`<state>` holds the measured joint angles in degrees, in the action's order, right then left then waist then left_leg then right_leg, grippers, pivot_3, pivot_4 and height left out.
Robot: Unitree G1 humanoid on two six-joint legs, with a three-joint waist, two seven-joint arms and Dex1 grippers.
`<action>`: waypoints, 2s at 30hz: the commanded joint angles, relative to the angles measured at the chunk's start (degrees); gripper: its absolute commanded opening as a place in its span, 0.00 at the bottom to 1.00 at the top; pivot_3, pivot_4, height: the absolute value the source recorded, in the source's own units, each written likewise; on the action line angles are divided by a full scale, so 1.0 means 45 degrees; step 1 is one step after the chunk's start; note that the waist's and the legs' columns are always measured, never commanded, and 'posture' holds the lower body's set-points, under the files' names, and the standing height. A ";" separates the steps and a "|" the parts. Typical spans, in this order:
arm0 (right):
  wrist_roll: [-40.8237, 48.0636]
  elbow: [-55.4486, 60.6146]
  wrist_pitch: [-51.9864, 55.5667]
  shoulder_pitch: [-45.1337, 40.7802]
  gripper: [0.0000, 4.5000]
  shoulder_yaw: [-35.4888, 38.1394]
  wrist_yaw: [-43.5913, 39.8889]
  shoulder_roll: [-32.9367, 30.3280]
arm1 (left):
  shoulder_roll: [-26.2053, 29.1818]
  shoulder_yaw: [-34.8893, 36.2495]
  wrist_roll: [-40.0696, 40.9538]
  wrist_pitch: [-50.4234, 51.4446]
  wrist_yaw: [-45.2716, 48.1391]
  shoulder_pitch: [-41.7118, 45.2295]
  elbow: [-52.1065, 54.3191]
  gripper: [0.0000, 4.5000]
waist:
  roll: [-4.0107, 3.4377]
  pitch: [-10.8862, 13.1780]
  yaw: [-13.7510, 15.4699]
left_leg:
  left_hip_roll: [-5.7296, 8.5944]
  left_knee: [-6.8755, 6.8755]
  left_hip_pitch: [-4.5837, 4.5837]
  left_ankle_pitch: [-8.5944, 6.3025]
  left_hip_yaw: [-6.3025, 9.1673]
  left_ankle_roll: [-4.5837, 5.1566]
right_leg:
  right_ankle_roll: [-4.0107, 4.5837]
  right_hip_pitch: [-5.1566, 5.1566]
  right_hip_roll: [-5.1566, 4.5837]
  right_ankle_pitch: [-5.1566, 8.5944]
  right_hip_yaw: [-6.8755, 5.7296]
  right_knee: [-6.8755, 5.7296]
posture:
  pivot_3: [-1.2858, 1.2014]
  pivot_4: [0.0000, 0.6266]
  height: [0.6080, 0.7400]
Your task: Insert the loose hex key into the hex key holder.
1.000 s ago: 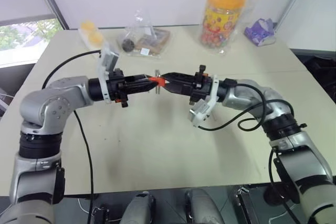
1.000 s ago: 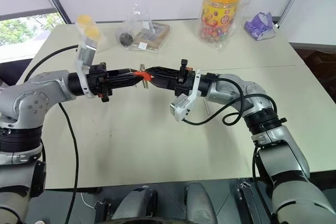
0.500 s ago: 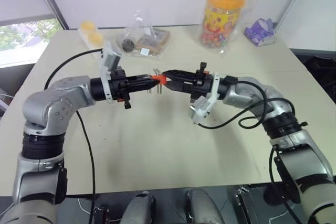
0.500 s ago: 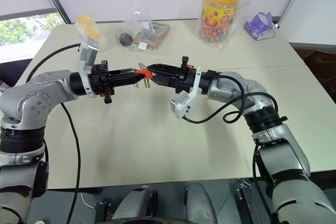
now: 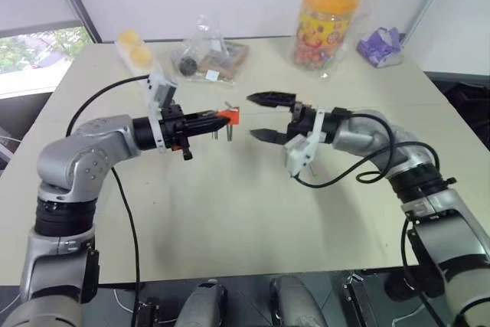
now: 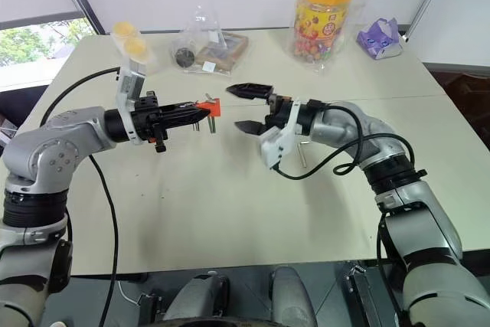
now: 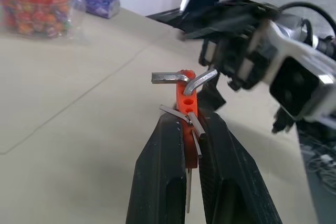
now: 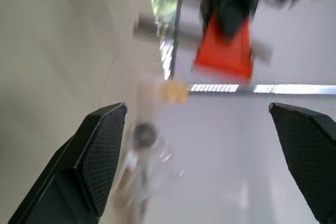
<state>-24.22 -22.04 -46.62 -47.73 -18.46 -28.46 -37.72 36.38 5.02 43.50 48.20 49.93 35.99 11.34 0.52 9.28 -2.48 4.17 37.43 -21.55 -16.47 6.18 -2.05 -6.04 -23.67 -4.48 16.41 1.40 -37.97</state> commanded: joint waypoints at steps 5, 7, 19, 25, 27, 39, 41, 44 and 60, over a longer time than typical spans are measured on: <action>0.5839 0.3954 1.2872 0.1282 0.99 0.2283 -0.4800 -0.0711 | -0.0546 0.0161 -0.1506 -0.2282 -0.1020 -0.0819 0.0973 0.00 | -0.0004 0.0002 0.0118 | 0.0001 0.0001 -0.0007 -0.0002 0.0007 0.0004 | 0.0000 0.0007 -0.0014 0.0000 0.0002 0.0019 | 0.52 0.24 1.00; 0.6983 0.5550 1.6898 0.1448 0.99 0.2563 -0.5395 -0.1140 | -0.0798 0.0202 -0.1836 -0.2817 -0.1288 -0.1088 0.0987 0.00 | -0.0005 0.0002 0.0130 | 0.0000 -0.0001 -0.0009 -0.0005 0.0009 0.0009 | 0.0000 0.0003 -0.0015 0.0000 0.0002 0.0019 | 0.52 0.24 1.00; 0.8724 0.9228 2.3149 0.2555 0.99 0.2476 -0.5174 -0.2008 | -0.3085 0.0646 -0.3383 -0.6654 -0.3169 -0.0569 -0.0286 0.00 | -0.0004 0.0001 0.0459 | 0.0005 0.0075 -0.0120 -0.0020 0.0017 0.0034 | -0.0004 -0.0034 -0.0026 -0.0002 -0.0023 0.0067 | 0.52 0.24 1.00; 0.8466 0.9068 2.3349 0.2894 0.99 0.1877 -0.5200 -0.2789 | -0.3179 0.0495 -0.3632 -0.7151 -0.3007 -0.0598 -0.0556 0.00 | -0.0003 0.0002 0.0444 | 0.0016 0.0135 -0.0220 -0.0023 0.0011 0.0039 | -0.0020 -0.0123 -0.0037 -0.0012 -0.0026 0.0046 | 0.52 0.24 1.00; 0.8305 0.8775 2.3309 0.2974 0.99 0.1689 -0.5081 -0.2954 | -0.3236 0.0401 -0.3402 -0.6807 -0.2919 -0.0757 -0.0468 0.00 | -0.0003 0.0002 0.0433 | 0.0016 0.0134 -0.0219 -0.0023 0.0011 0.0039 | -0.0020 -0.0123 -0.0036 -0.0012 -0.0025 0.0046 | 0.52 0.24 1.00; 0.8318 0.7550 2.4426 0.2694 0.99 0.1576 -0.3960 -0.2072 | -0.2934 0.0381 -0.2384 -0.5157 -0.2548 -0.1035 -0.0147 0.00 | -0.0002 0.0002 0.0415 | 0.0015 0.0134 -0.0218 -0.0023 0.0010 0.0040 | -0.0020 -0.0133 -0.0034 -0.0012 -0.0024 0.0021 | 0.52 0.24 1.00; 0.8380 0.7332 2.4788 0.2653 0.99 0.1620 -0.3711 -0.1669 | -0.2933 0.0382 -0.2418 -0.5147 -0.2604 -0.1010 -0.0125 0.00 | -0.0002 0.0002 0.0408 | 0.0015 0.0134 -0.0217 -0.0023 0.0011 0.0040 | -0.0020 -0.0134 -0.0033 -0.0012 -0.0024 0.0018 | 0.52 0.24 1.00; 0.8388 0.6777 2.5566 0.2430 0.99 0.1783 -0.3148 -0.0946 | -0.2973 0.0447 -0.2543 -0.5222 -0.2777 -0.0956 -0.0153 0.00 | -0.0001 0.0001 0.0409 | 0.0015 0.0136 -0.0217 -0.0023 0.0012 0.0039 | -0.0020 -0.0135 -0.0033 -0.0012 -0.0024 0.0015 | 0.52 0.24 1.00; 0.8006 0.5057 2.5469 0.1622 0.58 0.1395 -0.1944 0.0008 | -0.2943 0.0456 -0.2600 -0.5154 -0.3304 -0.1049 0.0257 0.00 | 0.0001 0.0000 0.0398 | 0.0017 0.0140 -0.0215 -0.0022 0.0010 0.0038 | -0.0020 -0.0139 -0.0033 -0.0012 -0.0023 0.0000 | 0.52 0.24 1.00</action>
<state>11.90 0.24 68.99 -39.77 -11.72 -36.96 -37.56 22.59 5.96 31.80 25.63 35.61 31.06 9.86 0.53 9.28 -0.69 4.24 38.06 -22.52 -16.57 6.22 -1.87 -6.13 -24.31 -4.62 16.35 1.29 -37.99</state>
